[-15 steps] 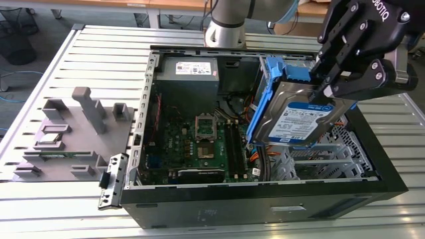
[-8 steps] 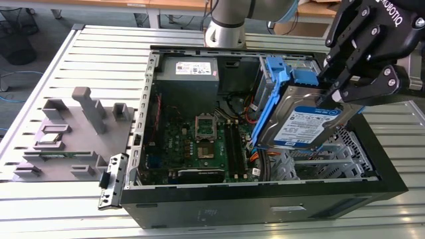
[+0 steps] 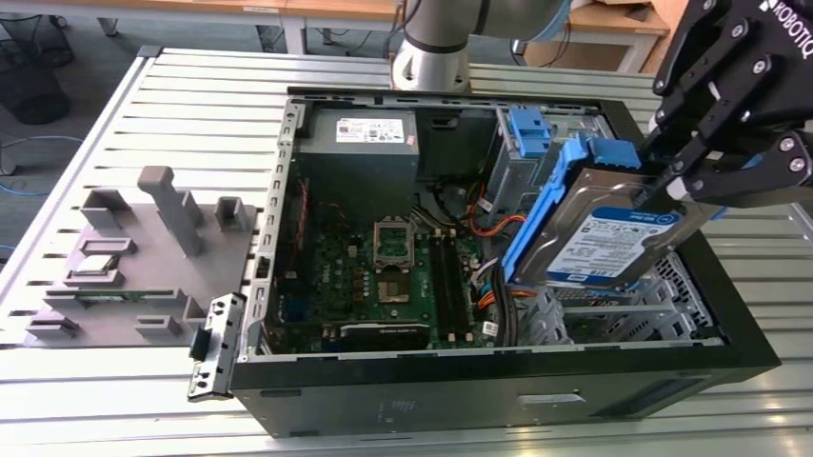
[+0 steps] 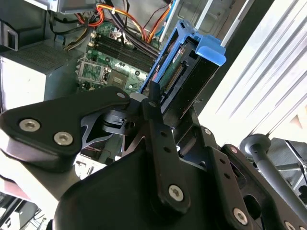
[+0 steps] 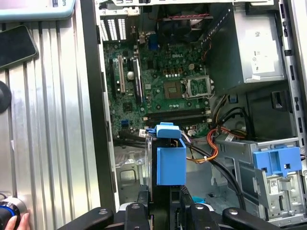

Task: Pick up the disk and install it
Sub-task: 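Pick up the disk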

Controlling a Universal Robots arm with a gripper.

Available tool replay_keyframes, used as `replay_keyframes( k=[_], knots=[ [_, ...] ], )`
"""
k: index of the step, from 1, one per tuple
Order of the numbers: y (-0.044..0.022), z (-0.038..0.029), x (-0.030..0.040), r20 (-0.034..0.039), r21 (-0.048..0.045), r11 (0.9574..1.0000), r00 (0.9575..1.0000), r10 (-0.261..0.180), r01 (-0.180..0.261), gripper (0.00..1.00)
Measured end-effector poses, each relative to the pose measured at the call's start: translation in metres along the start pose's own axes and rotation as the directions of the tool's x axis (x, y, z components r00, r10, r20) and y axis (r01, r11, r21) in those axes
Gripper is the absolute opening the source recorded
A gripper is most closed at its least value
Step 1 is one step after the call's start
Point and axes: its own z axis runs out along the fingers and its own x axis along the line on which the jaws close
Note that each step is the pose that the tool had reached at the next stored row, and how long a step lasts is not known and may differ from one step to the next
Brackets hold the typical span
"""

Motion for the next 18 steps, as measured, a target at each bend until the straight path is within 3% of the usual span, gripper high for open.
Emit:
replay_keyframes(
  k=[14,18],
  knots=[
    [-0.0422,-0.0021,-0.0033,-0.0001,-0.0014,1.0000,1.0000,0.001,-0.001,0.35],
    [-0.0512,-0.0025,-0.0039,-0.0002,-0.0017,1.0000,1.0000,0.002,-0.002,0.35]
  ],
)
